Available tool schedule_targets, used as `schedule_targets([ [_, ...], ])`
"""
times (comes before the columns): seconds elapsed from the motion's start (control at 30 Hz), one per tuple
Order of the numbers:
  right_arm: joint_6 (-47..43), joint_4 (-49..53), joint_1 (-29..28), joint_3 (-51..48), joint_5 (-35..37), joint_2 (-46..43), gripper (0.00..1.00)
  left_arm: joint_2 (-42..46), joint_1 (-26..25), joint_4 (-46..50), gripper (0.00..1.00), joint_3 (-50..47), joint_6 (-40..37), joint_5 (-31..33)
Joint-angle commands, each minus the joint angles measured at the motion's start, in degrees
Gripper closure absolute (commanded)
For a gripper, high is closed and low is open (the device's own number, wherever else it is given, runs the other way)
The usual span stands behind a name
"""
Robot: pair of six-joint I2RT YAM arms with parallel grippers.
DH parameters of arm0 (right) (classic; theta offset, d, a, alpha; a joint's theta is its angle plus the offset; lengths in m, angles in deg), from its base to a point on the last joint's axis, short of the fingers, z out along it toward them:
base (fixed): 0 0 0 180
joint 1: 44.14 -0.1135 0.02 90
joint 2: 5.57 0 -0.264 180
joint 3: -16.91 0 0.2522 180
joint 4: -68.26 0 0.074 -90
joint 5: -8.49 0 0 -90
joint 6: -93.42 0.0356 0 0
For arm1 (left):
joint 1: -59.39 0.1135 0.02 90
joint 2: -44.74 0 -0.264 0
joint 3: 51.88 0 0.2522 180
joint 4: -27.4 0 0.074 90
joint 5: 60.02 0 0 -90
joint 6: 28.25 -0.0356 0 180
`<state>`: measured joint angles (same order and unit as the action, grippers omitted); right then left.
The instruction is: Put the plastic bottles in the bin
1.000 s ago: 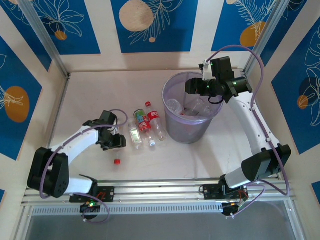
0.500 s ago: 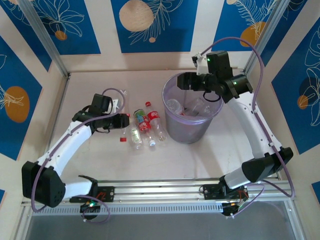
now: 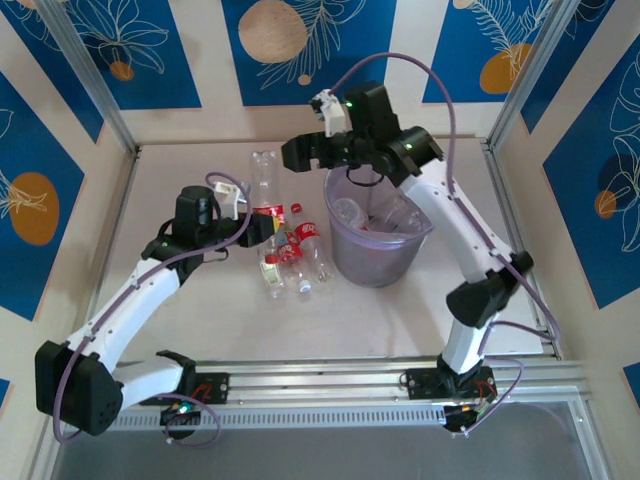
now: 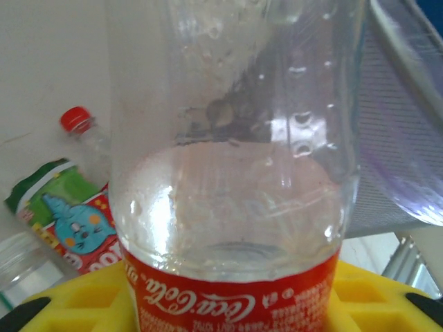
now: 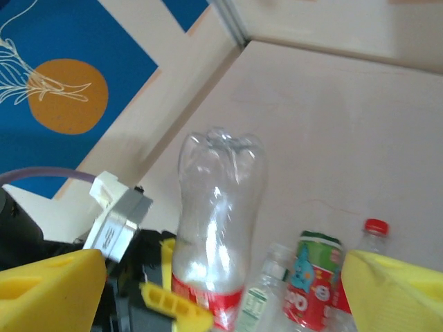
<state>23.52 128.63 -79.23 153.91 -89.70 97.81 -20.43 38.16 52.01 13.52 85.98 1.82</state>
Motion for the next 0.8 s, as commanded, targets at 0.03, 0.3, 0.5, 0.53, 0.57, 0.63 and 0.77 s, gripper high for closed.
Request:
schedule_targets([
  [0.03, 0.97, 3.0, -0.98, 7.28, -5.87, 6.16, 0.1, 1.7, -2.18, -2.33, 1.0, 0.3, -4.96, -4.1],
  [0.3, 1.69, 6.1, -2.78, 13.16, -7.92, 13.98, 0.11, 1.88, -2.8, -0.1, 1.0, 1.09, -6.71, -3.07],
  [0.5, 0.9, 6.64, -3.01, 10.67, -7.16, 13.74, 0.24, 1.56, -2.84, 1.95, 1.0, 1.6, -7.09, -1.39],
  [0.53, 0.79, 6.44, -3.07, 10.0, -6.82, 13.34, 0.28, 1.52, -2.87, 1.79, 1.0, 1.47, -7.09, -1.47],
  [0.57, 0.79, 6.19, -2.99, 9.55, -6.59, 13.01, 0.31, 1.53, -2.88, 1.64, 1.0, 1.28, -6.93, -1.5],
  [0.63, 0.93, 5.31, -2.81, 8.58, -6.49, 12.19, 0.36, 1.87, -2.88, 1.07, 1.0, 0.8, -6.74, -1.15],
  [0.77, 1.01, 4.29, -2.35, 8.54, -6.71, 11.87, 0.42, 2.69, -2.91, 2.01, 0.16, 0.44, -6.8, -0.05],
])
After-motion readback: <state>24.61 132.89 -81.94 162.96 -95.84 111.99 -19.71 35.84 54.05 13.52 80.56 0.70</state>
